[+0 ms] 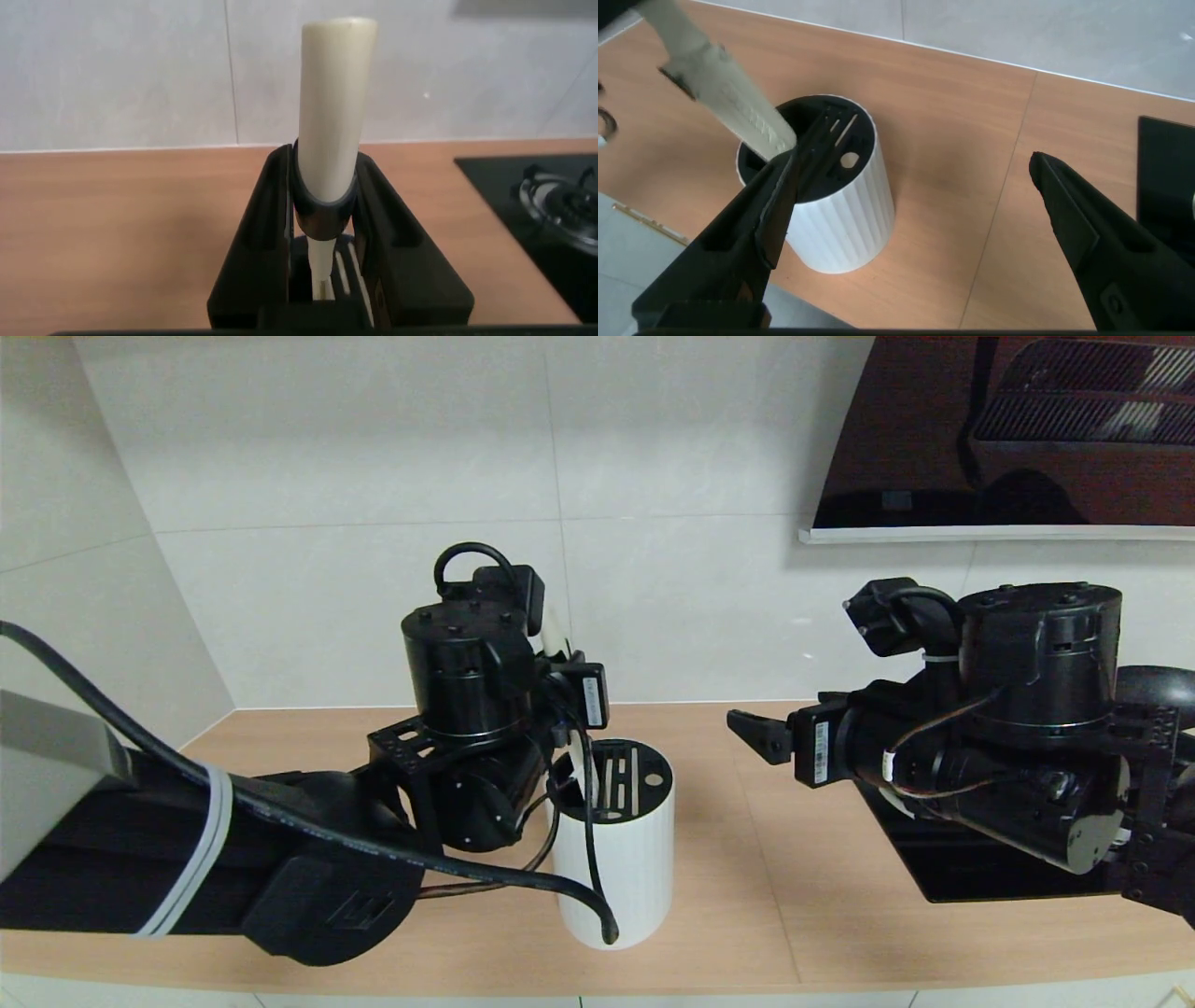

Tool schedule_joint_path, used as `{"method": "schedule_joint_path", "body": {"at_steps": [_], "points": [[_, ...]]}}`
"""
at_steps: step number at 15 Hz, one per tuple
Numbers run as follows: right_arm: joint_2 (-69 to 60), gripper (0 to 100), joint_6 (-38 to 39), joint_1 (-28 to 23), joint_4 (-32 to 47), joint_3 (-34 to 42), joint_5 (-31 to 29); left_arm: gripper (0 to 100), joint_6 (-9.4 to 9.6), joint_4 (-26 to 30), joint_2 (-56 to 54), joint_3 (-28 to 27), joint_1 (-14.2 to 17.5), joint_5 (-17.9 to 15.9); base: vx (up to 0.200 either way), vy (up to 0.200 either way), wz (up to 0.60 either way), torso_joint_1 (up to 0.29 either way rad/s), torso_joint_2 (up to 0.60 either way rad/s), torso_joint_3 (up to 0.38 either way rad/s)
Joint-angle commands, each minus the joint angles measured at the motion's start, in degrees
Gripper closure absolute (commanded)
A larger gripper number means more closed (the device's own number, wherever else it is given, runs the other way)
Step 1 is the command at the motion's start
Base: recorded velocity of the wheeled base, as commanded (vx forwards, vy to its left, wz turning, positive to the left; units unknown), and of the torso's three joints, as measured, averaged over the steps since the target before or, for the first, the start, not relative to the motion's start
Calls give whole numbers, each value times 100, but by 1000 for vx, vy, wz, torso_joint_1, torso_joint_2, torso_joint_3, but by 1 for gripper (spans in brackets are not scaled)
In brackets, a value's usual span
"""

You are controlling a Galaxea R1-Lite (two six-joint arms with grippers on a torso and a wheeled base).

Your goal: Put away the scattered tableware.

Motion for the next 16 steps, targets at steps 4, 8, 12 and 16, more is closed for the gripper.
{"method": "schedule_joint_path", "body": {"at_steps": [4, 8, 12, 16], "points": [[2, 0, 1, 3, -3, -2, 1, 100, -10, -6, 270, 222, -50, 1, 0, 0, 0, 0, 0, 0], [-15, 0, 1, 3, -3, -2, 1, 100, -89, -6, 419, 266, -85, 1, 0, 0, 0, 0, 0, 0], [-7, 0, 1, 12, -3, -2, 1, 100, -177, -6, 524, 283, -120, 1, 0, 0, 0, 0, 0, 0], [-15, 0, 1, 12, -3, -2, 1, 100, -177, 3, 630, 283, -120, 1, 0, 0, 0, 0, 0, 0]]}}
